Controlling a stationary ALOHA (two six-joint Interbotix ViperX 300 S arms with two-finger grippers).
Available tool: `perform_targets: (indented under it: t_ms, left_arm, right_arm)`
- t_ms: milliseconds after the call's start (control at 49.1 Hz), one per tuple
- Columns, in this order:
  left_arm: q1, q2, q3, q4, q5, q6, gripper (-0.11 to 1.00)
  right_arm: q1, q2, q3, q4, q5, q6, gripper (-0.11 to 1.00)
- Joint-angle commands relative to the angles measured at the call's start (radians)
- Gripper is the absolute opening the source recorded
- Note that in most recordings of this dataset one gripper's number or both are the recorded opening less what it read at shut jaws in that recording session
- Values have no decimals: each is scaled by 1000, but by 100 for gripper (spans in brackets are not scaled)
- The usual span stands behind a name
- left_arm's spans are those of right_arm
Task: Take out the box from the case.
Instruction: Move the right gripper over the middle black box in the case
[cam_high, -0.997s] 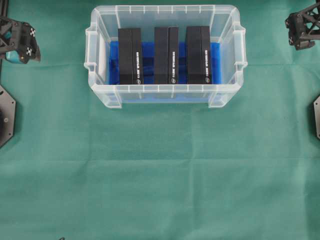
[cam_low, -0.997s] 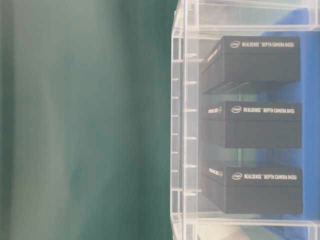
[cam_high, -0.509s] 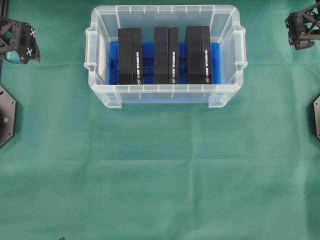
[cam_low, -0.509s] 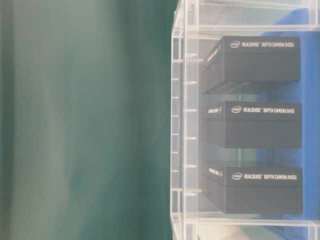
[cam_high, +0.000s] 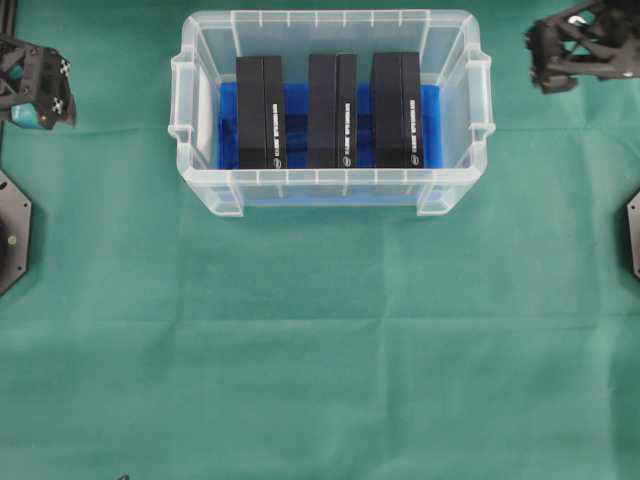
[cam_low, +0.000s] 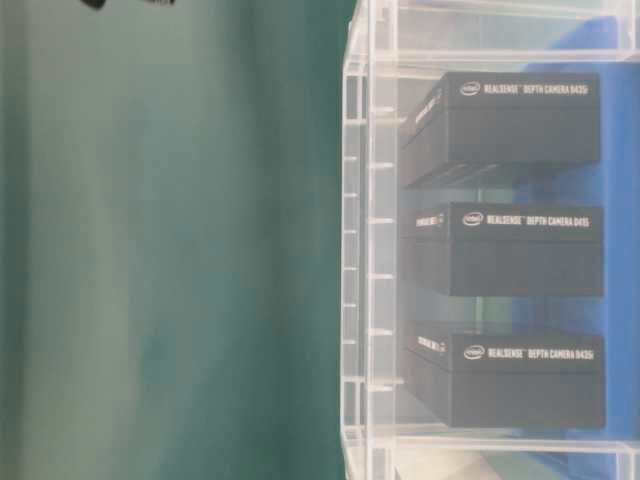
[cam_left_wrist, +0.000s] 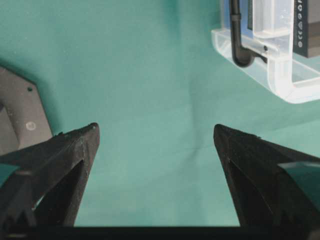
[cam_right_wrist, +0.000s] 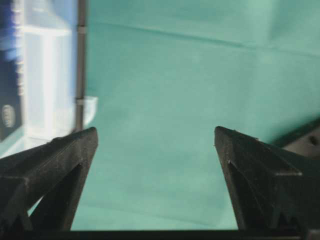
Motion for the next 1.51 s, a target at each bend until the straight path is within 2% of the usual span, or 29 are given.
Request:
perform_targets:
  t_ms: [0, 346, 855, 1486]
  left_arm:
    - [5, -2, -18, 5, 0, 0, 94]
    - [18, -2, -18, 6, 2, 2, 94]
    - [20, -2, -18, 11, 2, 6, 94]
    - [20, -3, -18, 11, 0, 14, 94]
  right_arm:
    - [17, 35, -55, 2, -20, 11, 94]
    - [80, 241, -258, 2, -31, 18, 94]
    - [163, 472, -506, -5, -31, 86, 94]
    - [190, 623, -695, -3, -32, 94, 94]
